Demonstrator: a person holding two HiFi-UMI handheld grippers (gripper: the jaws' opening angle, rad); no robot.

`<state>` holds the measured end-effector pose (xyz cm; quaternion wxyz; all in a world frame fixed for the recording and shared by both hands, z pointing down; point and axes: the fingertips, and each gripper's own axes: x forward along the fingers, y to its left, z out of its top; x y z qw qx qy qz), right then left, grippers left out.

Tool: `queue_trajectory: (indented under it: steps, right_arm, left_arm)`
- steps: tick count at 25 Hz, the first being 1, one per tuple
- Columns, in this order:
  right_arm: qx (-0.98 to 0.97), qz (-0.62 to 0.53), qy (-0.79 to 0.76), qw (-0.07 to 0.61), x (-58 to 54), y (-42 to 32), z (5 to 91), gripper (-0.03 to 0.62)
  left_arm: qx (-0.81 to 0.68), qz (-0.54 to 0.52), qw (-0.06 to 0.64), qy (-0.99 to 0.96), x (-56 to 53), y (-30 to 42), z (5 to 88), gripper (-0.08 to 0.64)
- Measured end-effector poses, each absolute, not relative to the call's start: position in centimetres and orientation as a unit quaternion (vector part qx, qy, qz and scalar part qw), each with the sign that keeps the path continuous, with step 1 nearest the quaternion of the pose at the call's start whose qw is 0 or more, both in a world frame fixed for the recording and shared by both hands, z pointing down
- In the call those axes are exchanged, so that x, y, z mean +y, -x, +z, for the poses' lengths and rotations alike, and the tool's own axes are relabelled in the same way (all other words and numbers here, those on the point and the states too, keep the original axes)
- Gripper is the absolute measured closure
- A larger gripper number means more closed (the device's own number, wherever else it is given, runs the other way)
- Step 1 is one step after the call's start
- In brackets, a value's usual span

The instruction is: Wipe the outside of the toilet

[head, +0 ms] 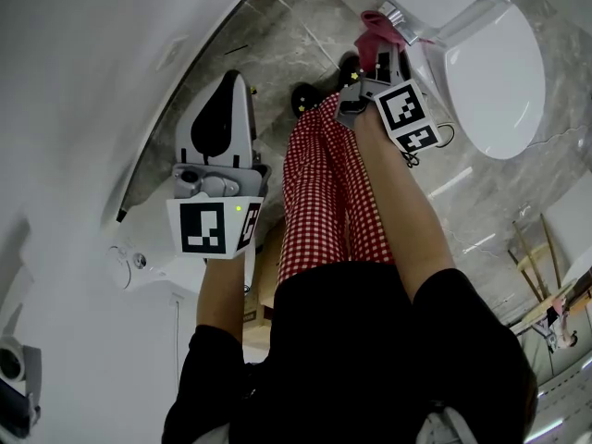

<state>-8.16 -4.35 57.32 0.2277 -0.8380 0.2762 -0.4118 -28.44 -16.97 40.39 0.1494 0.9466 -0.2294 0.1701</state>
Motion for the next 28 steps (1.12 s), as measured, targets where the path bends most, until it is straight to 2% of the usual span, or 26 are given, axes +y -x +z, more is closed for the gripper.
queue_trajectory:
  steps: [7, 17, 28]
  right_arm:
    - [0.261, -0.404, 0.844, 0.237, -2.9, 7.8, 57.4, 0.537]
    - [0.261, -0.417, 0.844, 0.216, 0.2, 8.1, 57.4, 0.537]
    - [0.379, -0.467, 0.769, 0.217, -5.2, 15.7, 55.5, 0.537]
  left_arm:
    - [-0.232, 0.167, 0.15, -0.947, -16.7, 28.4, 40.5, 0.551]
    - [-0.235, 0.164, 0.154, -0.946, -17.3, 28.4, 40.5, 0.551]
    - [-0.24, 0.164, 0.154, -0.944, -17.4, 28.7, 40.3, 0.551]
